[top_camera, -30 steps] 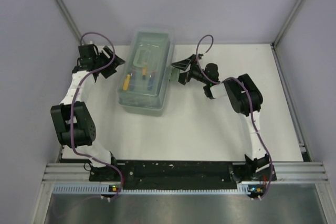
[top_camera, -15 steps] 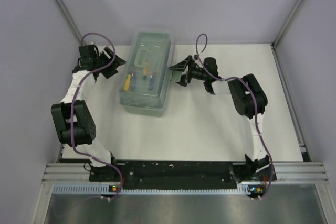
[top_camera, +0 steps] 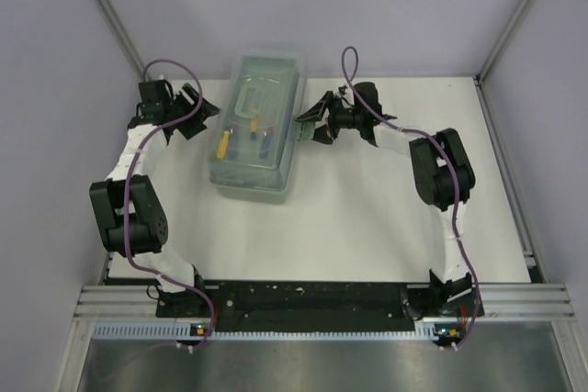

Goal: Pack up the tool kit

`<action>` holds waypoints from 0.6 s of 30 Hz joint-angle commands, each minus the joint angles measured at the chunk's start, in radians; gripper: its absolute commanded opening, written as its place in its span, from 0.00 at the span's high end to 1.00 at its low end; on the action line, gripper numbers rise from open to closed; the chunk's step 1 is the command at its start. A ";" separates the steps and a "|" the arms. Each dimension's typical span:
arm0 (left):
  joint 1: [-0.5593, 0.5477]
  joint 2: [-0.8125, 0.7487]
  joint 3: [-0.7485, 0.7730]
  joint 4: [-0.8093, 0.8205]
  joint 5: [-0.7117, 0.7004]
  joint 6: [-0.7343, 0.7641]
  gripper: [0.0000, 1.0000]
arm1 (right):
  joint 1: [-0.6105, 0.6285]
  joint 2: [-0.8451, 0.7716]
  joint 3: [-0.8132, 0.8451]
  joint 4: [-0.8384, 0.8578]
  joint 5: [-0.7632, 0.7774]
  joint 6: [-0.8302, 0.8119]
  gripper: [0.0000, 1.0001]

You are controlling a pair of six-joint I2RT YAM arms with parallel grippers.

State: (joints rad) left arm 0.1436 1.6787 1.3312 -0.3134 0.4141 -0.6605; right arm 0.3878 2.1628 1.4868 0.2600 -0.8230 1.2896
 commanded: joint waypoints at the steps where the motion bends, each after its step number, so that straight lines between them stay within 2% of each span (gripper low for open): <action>1: -0.026 0.004 -0.010 0.011 0.104 -0.001 0.27 | 0.029 -0.073 0.095 -0.114 0.030 -0.081 0.34; 9: -0.024 0.007 -0.012 0.010 0.101 0.005 0.27 | 0.037 -0.078 0.180 -0.313 0.074 -0.173 0.41; 13: -0.026 0.015 -0.012 0.011 0.106 0.007 0.27 | 0.043 -0.075 0.216 -0.390 0.096 -0.208 0.55; 18: -0.027 0.029 -0.001 0.010 0.140 0.010 0.28 | 0.045 -0.081 0.248 -0.449 0.117 -0.251 0.55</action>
State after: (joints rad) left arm 0.1440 1.6840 1.3308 -0.3099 0.4206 -0.6598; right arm 0.4053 2.1536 1.6543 -0.1585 -0.7109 1.0866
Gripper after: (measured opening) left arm 0.727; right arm 0.450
